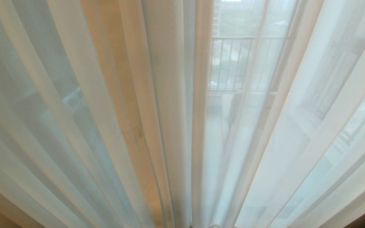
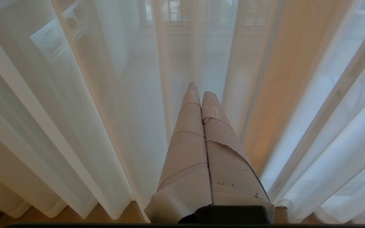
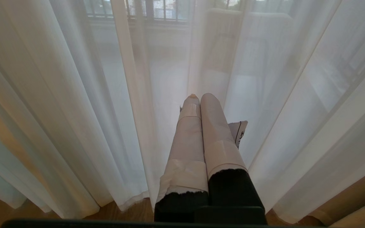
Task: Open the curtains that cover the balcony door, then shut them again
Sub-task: Pull the inner curtains open on both sides
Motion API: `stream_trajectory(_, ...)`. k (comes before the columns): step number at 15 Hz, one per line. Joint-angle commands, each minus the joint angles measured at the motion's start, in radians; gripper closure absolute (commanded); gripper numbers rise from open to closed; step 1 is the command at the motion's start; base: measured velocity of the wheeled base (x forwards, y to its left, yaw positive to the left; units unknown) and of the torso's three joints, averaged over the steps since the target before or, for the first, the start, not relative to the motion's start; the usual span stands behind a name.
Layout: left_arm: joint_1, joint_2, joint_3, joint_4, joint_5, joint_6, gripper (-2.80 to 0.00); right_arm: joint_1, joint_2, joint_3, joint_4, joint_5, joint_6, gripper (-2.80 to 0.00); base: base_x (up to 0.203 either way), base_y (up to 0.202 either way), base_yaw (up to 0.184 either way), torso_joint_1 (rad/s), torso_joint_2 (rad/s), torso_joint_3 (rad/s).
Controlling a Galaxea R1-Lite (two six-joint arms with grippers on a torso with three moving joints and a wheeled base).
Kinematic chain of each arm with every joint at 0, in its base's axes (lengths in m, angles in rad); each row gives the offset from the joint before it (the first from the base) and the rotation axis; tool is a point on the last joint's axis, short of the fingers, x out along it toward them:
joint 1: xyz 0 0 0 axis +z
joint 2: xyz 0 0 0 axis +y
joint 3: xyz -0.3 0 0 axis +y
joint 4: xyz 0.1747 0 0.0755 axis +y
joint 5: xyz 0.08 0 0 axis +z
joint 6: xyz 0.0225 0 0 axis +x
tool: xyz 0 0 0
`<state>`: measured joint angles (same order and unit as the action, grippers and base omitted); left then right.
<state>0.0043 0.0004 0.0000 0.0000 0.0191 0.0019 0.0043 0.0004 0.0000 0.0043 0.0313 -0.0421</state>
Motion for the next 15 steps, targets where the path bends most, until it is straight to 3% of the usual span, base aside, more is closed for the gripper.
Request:
stream_trajectory(1, 0.000, 0.000, 0.000, 0.000, 0.001, 0.000, 0.00, 0.000, 0.000, 0.000, 0.000, 0.001, -0.001, 0.00, 0.000, 0.000, 0.000, 0.000, 0.00, 0.000)
stream_trajectory(13, 0.002, 0.000, -0.002, 0.000, -0.001, 0.003, 0.00, 0.000, 0.000, 0.000, 0.000, 0.001, -0.001, 0.00, 0.000, 0.000, 0.000, 0.000, 0.00, 0.000)
stream_trajectory(15, 0.000, 0.000, -0.004, -0.005, -0.002, 0.040, 0.00, 0.000, 0.000, 0.000, 0.000, 0.001, -0.001, 0.00, 0.000, 0.000, 0.000, 0.000, 0.00, 0.000)
